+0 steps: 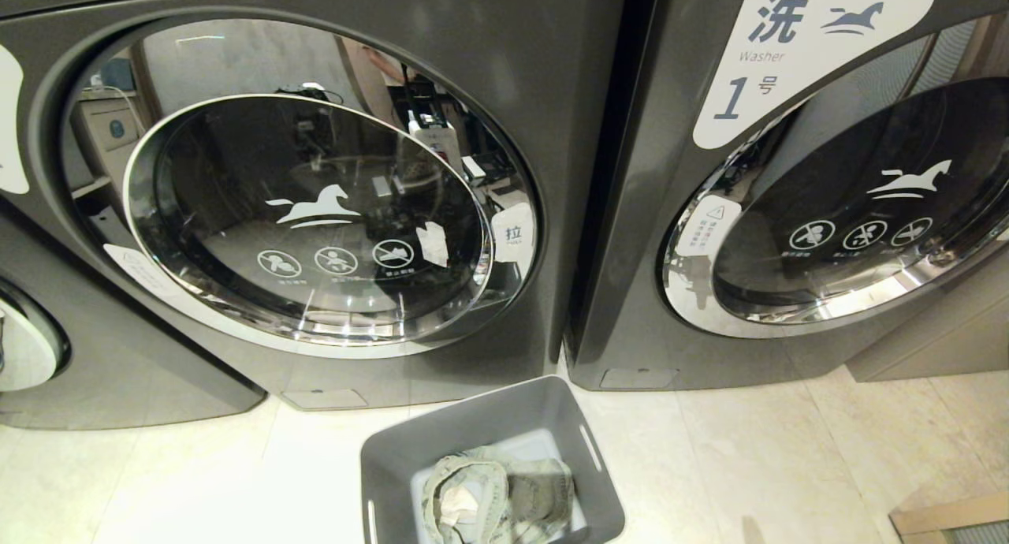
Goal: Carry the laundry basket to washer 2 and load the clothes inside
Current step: Open the lid of the washing machine
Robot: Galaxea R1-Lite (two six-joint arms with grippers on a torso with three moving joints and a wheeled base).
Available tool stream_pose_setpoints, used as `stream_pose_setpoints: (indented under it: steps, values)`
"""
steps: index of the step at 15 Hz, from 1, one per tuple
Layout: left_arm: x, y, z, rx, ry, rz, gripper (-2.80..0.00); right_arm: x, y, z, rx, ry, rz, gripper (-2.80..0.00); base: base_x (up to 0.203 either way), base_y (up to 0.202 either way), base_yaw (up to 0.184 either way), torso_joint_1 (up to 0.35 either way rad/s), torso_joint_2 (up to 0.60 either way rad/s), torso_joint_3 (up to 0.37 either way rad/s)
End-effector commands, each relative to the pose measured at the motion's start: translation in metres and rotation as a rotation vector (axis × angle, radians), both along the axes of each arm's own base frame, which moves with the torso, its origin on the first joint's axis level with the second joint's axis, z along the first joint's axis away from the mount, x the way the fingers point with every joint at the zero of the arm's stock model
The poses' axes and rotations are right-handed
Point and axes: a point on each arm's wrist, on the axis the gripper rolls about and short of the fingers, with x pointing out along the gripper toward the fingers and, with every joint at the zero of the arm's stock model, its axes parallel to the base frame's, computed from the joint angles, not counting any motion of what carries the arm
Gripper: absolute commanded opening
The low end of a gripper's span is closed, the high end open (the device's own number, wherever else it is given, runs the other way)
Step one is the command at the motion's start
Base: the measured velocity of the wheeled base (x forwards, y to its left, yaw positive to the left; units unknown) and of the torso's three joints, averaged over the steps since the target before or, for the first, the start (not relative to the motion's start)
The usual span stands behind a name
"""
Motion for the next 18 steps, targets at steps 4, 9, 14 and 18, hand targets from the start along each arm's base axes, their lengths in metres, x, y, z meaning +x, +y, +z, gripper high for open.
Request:
stream_pose_setpoints:
  steps: [4,9,14,18]
  values:
    - [0.0047,0.0001,0.0019,0.0,0.062,0.003,-2.8,0.0042,0.0,-0.0107,0.0,0.039,0.0,-2.8,0.0,0.0,0.0,0.0,0.0,0.0]
    - [0.0036,0.0001,0.0014,0.003,0.036,0.002,-2.8,0.0042,0.0,-0.0107,0.0,0.039,0.001,-2.8,0.0,0.0,0.0,0.0,0.0,0.0]
    - [0.0035,0.0001,0.0014,0.005,0.03,0.002,-2.8,0.0042,0.0,-0.0107,0.0,0.039,0.001,-2.8,0.0,-0.046,0.004,0.001,0.0,0.001]
    - [0.0036,0.0001,0.0015,0.008,0.029,0.0,-2.8,0.0042,0.0,-0.0107,0.0,0.039,0.001,-2.8,0.0,-0.195,0.002,0.002,0.0,0.002]
